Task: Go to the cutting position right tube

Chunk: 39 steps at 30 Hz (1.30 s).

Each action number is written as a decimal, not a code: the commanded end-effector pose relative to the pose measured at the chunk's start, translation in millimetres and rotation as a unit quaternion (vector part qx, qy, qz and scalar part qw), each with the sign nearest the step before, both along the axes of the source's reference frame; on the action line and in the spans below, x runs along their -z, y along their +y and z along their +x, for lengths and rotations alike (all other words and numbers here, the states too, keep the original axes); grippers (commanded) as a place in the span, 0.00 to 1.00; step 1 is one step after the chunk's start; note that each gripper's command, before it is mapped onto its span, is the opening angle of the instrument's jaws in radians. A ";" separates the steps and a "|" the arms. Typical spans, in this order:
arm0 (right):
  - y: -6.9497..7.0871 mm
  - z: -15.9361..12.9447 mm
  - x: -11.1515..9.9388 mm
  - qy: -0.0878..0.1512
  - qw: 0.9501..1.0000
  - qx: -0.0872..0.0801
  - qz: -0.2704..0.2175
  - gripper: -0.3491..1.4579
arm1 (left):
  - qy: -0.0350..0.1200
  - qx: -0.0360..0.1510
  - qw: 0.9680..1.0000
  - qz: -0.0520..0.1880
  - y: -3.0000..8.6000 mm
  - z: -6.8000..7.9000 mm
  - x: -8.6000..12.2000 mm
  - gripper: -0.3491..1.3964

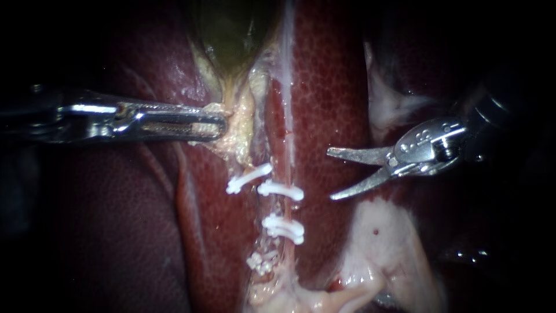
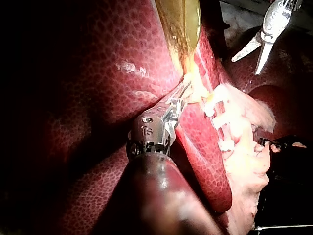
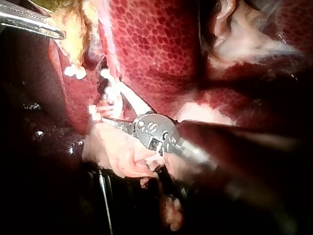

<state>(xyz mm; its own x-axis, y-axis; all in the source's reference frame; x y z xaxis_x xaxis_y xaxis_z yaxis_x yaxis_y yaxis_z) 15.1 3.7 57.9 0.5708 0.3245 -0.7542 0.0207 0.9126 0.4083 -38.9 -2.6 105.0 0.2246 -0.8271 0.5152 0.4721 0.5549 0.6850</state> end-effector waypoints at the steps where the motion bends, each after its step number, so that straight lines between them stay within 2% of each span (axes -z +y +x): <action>1: 0.0 0.0 0.0 0.000 1.000 0.000 0.000 0.98 | 0.000 0.000 1.000 0.000 0.0 0.1 0.0 0.00; 5: 0.0 0.0 0.0 0.000 1.000 0.000 0.000 0.98 | -0.003 -0.004 1.000 0.003 0.6 0.7 0.5 0.00; 10: 0.0 0.0 -0.1 0.000 1.000 0.000 0.000 0.98 | 0.004 0.002 1.000 0.006 2.4 2.7 2.3 0.00; 16: 0.0 0.0 -0.1 0.000 1.000 0.001 -0.002 0.98 | 0.001 0.025 1.000 0.003 5.1 5.7 5.0 0.00; 19: 0.0 0.0 -0.1 0.000 1.000 0.000 0.000 0.98 | 0.001 0.030 1.000 -0.002 5.7 6.7 6.0 0.00; 30: 0.0 0.1 -0.1 -0.003 1.000 -0.007 0.009 0.98 | 0.001 0.033 0.999 -0.002 5.8 7.1 6.5 0.00; 34: -0.4 0.1 -0.6 -0.005 1.000 -0.014 0.024 0.98 | 0.001 0.033 0.999 -0.002 5.8 7.1 6.5 0.00; 39: -1.5 0.3 -2.1 -0.016 0.998 -0.017 0.051 0.98 | 0.001 0.033 0.999 -0.002 5.8 7.1 6.5 0.00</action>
